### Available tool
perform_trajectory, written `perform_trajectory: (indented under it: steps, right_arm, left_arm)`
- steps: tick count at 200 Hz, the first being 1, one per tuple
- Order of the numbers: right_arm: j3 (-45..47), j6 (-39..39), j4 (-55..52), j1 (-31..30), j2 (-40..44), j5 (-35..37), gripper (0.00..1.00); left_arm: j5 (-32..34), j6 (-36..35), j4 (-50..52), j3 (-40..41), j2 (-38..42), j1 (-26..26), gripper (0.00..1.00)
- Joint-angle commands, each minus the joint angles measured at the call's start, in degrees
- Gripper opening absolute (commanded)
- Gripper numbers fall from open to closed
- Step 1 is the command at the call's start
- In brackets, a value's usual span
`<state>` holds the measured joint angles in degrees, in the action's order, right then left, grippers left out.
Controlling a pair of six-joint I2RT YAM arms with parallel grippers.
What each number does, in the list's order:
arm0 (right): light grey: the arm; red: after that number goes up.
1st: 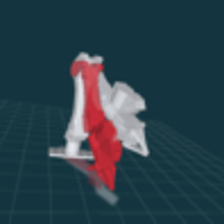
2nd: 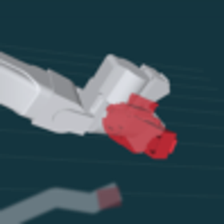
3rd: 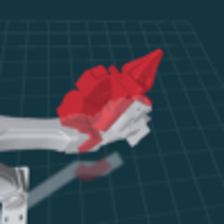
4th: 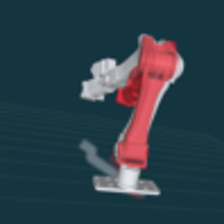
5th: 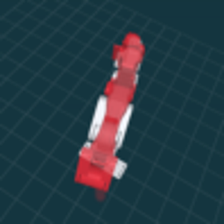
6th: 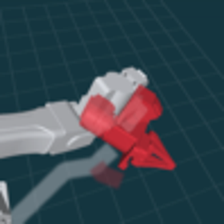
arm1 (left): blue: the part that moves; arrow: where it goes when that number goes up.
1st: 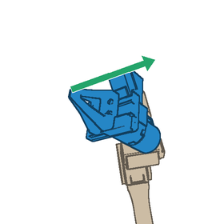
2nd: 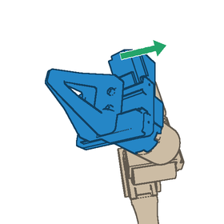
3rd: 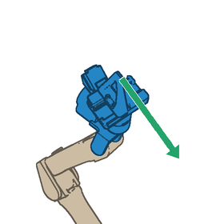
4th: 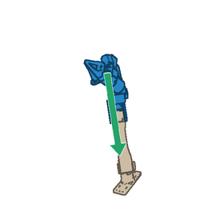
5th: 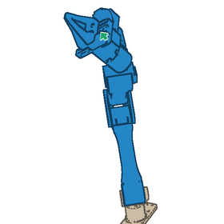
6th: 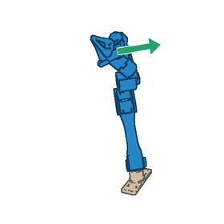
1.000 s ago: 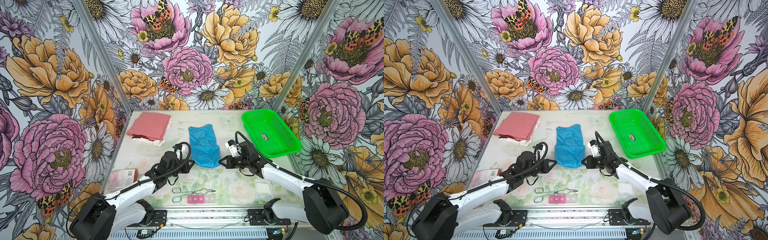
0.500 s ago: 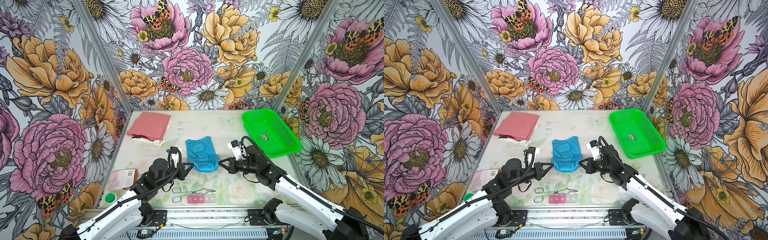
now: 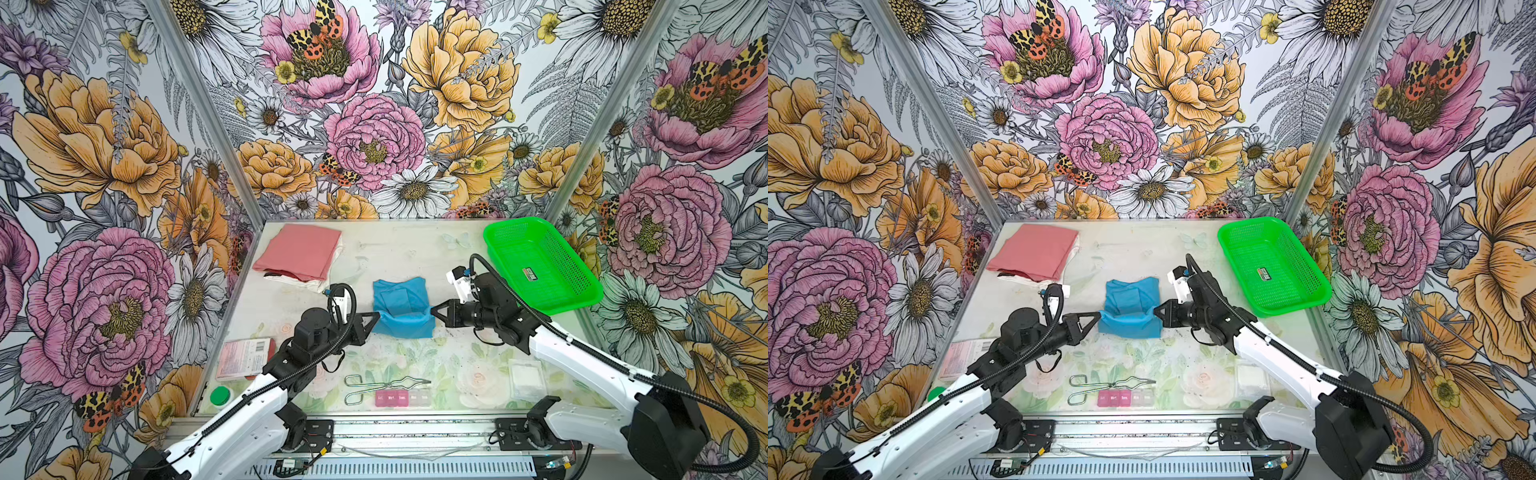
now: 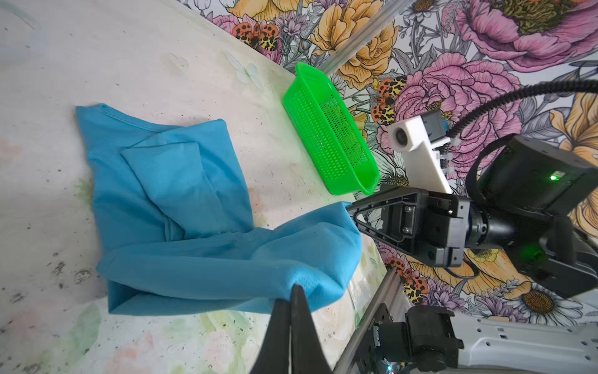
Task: Fold and stack t-shirts
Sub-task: Fold the T-shirt.
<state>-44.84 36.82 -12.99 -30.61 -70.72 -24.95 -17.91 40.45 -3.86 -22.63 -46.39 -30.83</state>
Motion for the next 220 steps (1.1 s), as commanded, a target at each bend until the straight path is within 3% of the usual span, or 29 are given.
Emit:
perform_trajectory:
  steps: [1, 44, 116, 168, 220]
  right_arm:
    - [-4.46, -1.51, 1.48, 2.33, -4.07, 2.28, 0.0]
    - [-12.64, -2.16, 3.47, 7.99, -17.87, -0.16, 0.0]
    - [-31.51, -0.64, 5.09, 12.09, -41.05, -6.02, 0.0]
    - [-42.56, 1.2, 5.0, 13.01, -51.64, -10.88, 0.0]
    - [-49.81, 2.43, 4.98, 11.91, -58.01, -13.89, 0.0]
  left_arm:
    - [-5.03, 0.13, -6.69, -2.43, -4.88, 3.0, 0.0]
    - [-10.63, 0.47, -17.24, -7.03, -21.15, 10.11, 0.0]
    - [-15.25, 3.36, -30.73, -15.09, -45.02, 15.77, 0.0]
    - [-16.85, 7.85, -41.12, -14.44, -55.11, 18.68, 0.0]
    - [-16.73, 8.66, -44.22, -11.58, -56.76, 20.46, 0.0]
